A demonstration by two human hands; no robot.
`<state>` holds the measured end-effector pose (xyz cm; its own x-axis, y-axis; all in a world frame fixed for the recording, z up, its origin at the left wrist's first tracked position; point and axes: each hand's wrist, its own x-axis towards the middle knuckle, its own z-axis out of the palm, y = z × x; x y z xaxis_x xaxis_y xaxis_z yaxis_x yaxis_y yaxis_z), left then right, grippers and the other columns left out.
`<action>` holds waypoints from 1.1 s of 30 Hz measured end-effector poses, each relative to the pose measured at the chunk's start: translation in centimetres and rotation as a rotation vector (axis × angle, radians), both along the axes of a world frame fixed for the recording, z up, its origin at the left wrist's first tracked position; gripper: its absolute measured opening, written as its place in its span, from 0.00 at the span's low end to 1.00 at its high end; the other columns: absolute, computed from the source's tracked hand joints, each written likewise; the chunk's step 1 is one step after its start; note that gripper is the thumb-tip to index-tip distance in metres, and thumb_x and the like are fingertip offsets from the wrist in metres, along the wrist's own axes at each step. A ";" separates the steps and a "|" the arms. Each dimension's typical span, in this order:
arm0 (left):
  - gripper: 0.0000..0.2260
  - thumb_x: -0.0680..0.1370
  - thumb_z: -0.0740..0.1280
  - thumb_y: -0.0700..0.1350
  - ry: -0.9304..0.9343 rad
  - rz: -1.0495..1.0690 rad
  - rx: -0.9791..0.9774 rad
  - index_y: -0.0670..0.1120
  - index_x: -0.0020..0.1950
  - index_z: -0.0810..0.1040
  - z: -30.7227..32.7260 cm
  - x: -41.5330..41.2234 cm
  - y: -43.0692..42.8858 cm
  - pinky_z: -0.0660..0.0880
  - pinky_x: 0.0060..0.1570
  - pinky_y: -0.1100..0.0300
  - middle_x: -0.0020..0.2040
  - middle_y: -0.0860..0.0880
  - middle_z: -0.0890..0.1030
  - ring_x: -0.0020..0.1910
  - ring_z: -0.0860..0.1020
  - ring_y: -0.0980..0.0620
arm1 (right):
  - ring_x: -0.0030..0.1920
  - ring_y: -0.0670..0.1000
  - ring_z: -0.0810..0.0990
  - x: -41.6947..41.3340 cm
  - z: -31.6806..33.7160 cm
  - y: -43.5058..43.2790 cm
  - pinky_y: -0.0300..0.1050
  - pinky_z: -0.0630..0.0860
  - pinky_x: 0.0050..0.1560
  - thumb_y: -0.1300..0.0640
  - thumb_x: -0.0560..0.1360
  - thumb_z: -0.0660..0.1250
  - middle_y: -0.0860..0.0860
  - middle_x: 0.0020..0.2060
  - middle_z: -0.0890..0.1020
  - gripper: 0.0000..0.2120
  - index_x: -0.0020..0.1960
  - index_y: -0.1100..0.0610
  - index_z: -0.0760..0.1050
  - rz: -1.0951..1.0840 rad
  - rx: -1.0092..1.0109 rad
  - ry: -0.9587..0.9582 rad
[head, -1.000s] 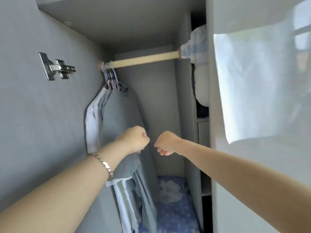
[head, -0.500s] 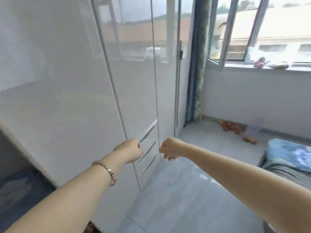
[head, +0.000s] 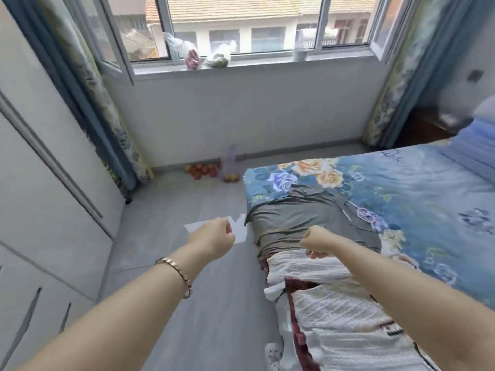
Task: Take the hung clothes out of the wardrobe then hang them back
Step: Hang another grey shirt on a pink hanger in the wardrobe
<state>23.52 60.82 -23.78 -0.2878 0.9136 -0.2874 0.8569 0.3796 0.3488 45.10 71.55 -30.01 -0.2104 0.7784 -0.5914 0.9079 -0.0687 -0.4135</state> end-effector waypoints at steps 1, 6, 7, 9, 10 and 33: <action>0.09 0.77 0.57 0.43 -0.002 -0.014 0.011 0.49 0.51 0.76 -1.1 1.4 3.3 0.69 0.46 0.59 0.55 0.47 0.79 0.54 0.76 0.46 | 0.28 0.52 0.73 2.1 -1.1 2.7 0.36 0.67 0.24 0.63 0.76 0.56 0.56 0.31 0.77 0.12 0.34 0.61 0.70 -0.044 0.002 -0.016; 0.08 0.77 0.58 0.43 -0.061 -0.092 -0.024 0.48 0.51 0.75 -6.5 8.2 18.9 0.73 0.49 0.57 0.54 0.47 0.80 0.53 0.77 0.45 | 0.37 0.56 0.72 11.1 -6.9 15.1 0.42 0.66 0.34 0.63 0.73 0.58 0.58 0.33 0.74 0.14 0.29 0.57 0.65 -0.246 0.067 -0.100; 0.08 0.77 0.57 0.43 -0.068 -0.120 -0.037 0.48 0.50 0.75 -7.6 9.6 21.8 0.72 0.48 0.57 0.54 0.48 0.80 0.53 0.77 0.45 | 0.39 0.56 0.72 12.7 -8.2 17.2 0.42 0.67 0.38 0.63 0.73 0.58 0.57 0.35 0.74 0.14 0.29 0.57 0.65 -0.280 0.070 -0.126; 0.09 0.77 0.58 0.43 -0.083 -0.170 -0.064 0.47 0.52 0.76 -10.1 12.5 27.6 0.72 0.50 0.57 0.55 0.48 0.80 0.54 0.77 0.46 | 0.44 0.57 0.75 15.7 -11.2 21.0 0.42 0.68 0.43 0.61 0.74 0.58 0.58 0.42 0.77 0.09 0.36 0.56 0.70 -0.342 0.056 -0.171; 0.09 0.77 0.58 0.44 -0.088 -0.197 -0.076 0.47 0.53 0.76 -11.6 14.0 30.5 0.73 0.51 0.57 0.55 0.48 0.80 0.54 0.77 0.46 | 0.48 0.57 0.78 17.3 -12.8 22.9 0.42 0.69 0.45 0.61 0.74 0.58 0.58 0.46 0.79 0.07 0.39 0.55 0.71 -0.374 0.042 -0.184; 0.10 0.77 0.57 0.42 -0.094 -0.415 -0.335 0.47 0.55 0.76 -40.3 26.1 50.4 0.73 0.52 0.57 0.54 0.48 0.80 0.55 0.76 0.46 | 0.65 0.58 0.72 30.6 -43.1 37.8 0.45 0.67 0.63 0.59 0.77 0.64 0.58 0.66 0.73 0.22 0.68 0.66 0.66 -1.076 -0.053 0.096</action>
<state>49.67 111.17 -64.11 0.1186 0.7988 -0.5898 0.9293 0.1199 0.3493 75.72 109.32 -73.09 0.5209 0.5564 -0.6473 0.3251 -0.8305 -0.4523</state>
